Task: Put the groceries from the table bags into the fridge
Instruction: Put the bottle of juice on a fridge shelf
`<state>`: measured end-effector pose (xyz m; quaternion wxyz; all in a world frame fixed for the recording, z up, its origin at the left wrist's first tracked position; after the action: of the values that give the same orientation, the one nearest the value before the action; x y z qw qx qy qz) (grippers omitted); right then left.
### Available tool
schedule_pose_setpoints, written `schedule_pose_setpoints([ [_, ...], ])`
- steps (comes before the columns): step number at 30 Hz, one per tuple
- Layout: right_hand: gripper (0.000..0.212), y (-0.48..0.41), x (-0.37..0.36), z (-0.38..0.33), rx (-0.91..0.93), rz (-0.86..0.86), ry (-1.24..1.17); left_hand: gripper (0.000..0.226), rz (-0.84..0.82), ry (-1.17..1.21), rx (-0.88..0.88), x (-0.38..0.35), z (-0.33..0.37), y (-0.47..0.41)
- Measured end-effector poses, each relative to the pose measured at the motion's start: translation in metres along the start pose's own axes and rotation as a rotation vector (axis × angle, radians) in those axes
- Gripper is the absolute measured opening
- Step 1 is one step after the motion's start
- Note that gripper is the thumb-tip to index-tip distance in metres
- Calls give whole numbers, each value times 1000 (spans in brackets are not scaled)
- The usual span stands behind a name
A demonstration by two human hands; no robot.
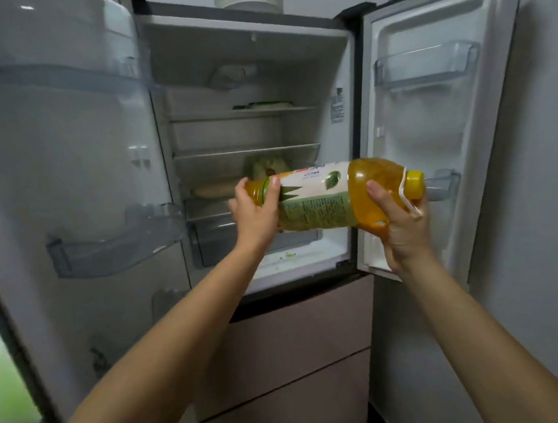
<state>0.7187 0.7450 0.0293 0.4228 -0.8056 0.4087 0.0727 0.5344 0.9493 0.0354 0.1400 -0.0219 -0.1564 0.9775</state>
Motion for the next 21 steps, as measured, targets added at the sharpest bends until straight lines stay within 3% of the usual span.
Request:
schedule_pose_setpoints([
  [6, 83, -89, -22, 39, 161, 1, 28, 70, 28, -99, -78, -41, 18, -101],
  [12, 72, -172, -43, 95, 322, -33, -17, 68, 45, -209, -92, -80, 18, -203],
  [21, 87, -260, -83, 172, 517, -61, 29, 80, 120, -335, -67, -118, 16, -330],
])
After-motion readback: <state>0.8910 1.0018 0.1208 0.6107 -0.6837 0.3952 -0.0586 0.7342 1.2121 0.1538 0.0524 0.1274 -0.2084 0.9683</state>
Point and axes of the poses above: each hand's wrist, its own y-axis away from the middle knuckle, its own x-axis out of the back of the hand, z = x × y, the point moved 10 cm from there along -y, towards the middle knuckle, and after that the axes turned 11 degrees about x, right-handed, at the moved point
